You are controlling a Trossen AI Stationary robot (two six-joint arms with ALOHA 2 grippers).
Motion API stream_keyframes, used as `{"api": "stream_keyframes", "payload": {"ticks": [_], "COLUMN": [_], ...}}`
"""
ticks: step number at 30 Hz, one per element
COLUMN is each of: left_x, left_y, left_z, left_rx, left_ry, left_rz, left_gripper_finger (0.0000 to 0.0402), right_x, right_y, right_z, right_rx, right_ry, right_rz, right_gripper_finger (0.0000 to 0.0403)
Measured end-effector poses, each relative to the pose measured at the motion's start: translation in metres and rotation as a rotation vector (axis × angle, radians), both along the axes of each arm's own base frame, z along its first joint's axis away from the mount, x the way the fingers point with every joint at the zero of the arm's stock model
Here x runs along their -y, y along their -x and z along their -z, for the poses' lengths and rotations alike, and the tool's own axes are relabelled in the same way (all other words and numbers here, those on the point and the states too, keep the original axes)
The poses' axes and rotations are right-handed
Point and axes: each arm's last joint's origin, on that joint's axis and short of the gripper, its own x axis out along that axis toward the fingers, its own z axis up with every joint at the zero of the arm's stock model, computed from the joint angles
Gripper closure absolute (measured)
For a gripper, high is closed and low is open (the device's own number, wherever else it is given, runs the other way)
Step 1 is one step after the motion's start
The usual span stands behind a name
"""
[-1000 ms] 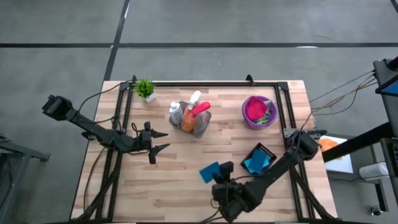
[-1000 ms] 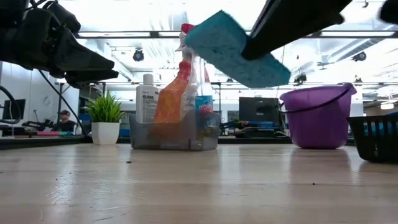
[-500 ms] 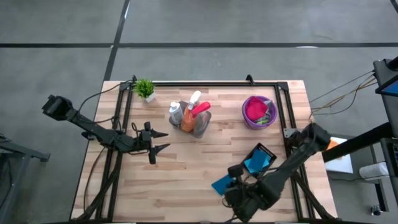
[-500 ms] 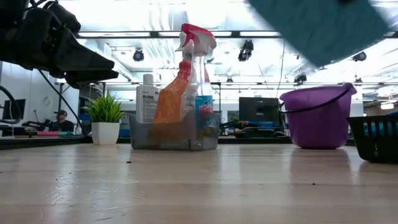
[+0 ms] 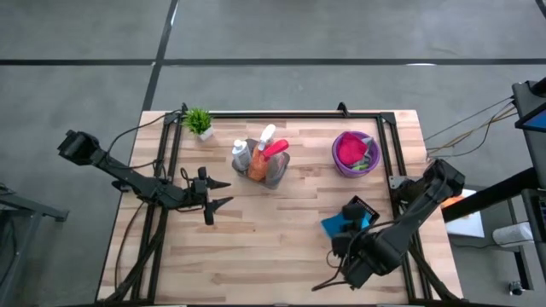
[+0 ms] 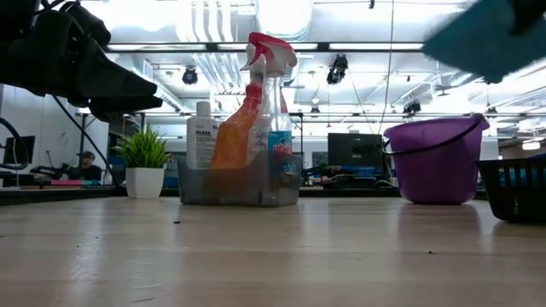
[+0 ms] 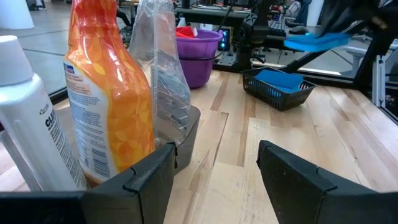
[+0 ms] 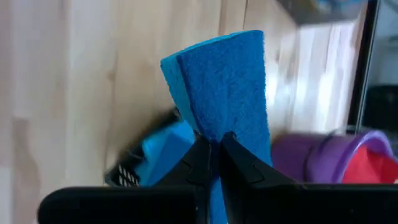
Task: Pick & Place Kitchen Items
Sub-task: Put the blue sponge into the black basket
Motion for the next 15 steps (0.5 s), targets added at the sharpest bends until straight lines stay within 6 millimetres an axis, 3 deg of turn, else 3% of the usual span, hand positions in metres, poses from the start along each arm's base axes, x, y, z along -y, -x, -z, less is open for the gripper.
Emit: {"api": "stream_keyframes", "payload": {"ticks": [9, 15], "left_x": [0.000, 0.000], "left_y": [0.000, 0.000], "left_z": [0.000, 0.000], "left_rx": [-0.001, 0.000], "left_ry": [0.000, 0.001], "left_rz": [0.000, -0.001], "left_gripper_finger": [0.0171, 0.0171], "right_x": [0.014, 0.020], "right_y": [0.020, 0.028], "right_z": [0.056, 0.079], "right_rx": [-0.200, -0.240], "right_ry": [0.026, 0.005], "right_rz": [0.106, 0.122], "right_gripper_finger": [0.0385, 0.0385]}}
